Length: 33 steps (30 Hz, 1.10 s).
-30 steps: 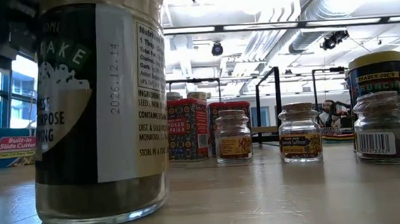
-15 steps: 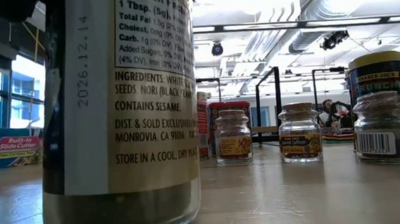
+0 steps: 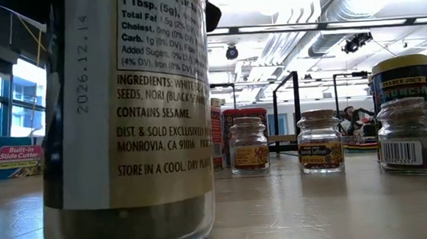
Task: Shelf spices
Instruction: Put the gold seasoning bottle on the shelf and align it with the other gold seasoning bottle
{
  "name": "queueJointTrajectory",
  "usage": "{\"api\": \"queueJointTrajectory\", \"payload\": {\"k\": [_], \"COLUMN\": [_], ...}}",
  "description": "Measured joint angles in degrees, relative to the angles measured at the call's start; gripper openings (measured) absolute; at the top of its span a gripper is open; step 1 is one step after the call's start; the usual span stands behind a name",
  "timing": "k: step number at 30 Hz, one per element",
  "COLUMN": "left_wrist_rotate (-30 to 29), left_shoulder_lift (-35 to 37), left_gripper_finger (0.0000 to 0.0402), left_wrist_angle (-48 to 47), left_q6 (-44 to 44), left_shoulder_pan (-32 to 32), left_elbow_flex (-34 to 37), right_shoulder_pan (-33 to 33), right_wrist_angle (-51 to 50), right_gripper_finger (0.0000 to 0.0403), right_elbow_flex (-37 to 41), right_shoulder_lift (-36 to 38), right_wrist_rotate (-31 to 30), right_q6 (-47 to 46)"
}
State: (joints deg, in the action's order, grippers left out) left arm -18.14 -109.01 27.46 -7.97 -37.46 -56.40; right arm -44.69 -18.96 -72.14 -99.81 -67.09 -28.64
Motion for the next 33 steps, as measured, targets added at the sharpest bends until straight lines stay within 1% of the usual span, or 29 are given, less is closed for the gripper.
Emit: {"api": "queueJointTrajectory", "payload": {"k": [3, 6, 9, 12, 14, 16, 18, 22, 26, 29, 31, 33], "left_wrist_rotate": [-1.5, -5.6, -13.9, -23.6, -28.9, -32.3, -34.9, -38.8, -40.3, -40.2, -38.2, -33.7], "left_shoulder_lift": [0.1, 0.3, 0.8, 1.9, 2.6, 3.2, 3.2, 3.2, 3.1, 3.1, 3.1, 3.1], "left_gripper_finger": [0.0267, 0.0266, 0.0266, 0.0266, 0.0266, 0.0267, 0.0272, 0.0276, 0.0278, 0.0279, 0.0280, 0.0280], "left_wrist_angle": [-0.1, -0.7, -3.3, -8.2, -10.3, -10.4, -10.9, -17.6, -28.7, -33.1, -34.6, -34.2], "left_q6": [-2.7, -7.9, -13.7, -23.5, -30.0, -32.3, -31.2, -30.3, -34.8, -38.1, -37.6, -34.0], "left_shoulder_pan": [0.8, 1.6, 1.5, 0.9, 0.5, 0.0, -0.7, -1.9, -2.1, -1.9, -1.5, -1.0], "left_elbow_flex": [0.0, 0.0, 0.0, 0.0, 0.0, 0.0, -0.7, -3.6, -6.5, -7.1, -7.0, -7.0], "right_shoulder_pan": [0.0, -0.1, -0.3, -0.4, -0.4, -0.4, -0.4, -0.4, -0.4, -0.4, -0.4, -0.4], "right_wrist_angle": [-0.1, -0.2, -0.3, -0.7, -1.4, -2.3, -2.7, -2.9, -3.0, -3.1, -3.1, -3.1], "right_gripper_finger": [0.0300, 0.0300, 0.0300, 0.0300, 0.0300, 0.0300, 0.0300, 0.0300, 0.0300, 0.0300, 0.0300, 0.0300], "right_elbow_flex": [0.0, 0.0, 0.0, 0.0, 0.0, 0.0, 0.0, 0.0, 0.0, 0.0, 0.0, 0.0], "right_shoulder_lift": [0.0, 0.0, 0.0, 0.0, 0.0, 0.0, 0.0, 0.0, 0.0, 0.0, 0.0, 0.0], "right_wrist_rotate": [0.0, 0.1, 0.0, -0.6, -0.7, -0.8, -0.9, -0.8, -0.8, -0.8, -0.8, -0.8], "right_q6": [-1.0, -1.1, -1.1, -1.1, -1.5, -2.4, -2.8, -2.8, -3.0, -3.1, -3.0, -3.0]}}
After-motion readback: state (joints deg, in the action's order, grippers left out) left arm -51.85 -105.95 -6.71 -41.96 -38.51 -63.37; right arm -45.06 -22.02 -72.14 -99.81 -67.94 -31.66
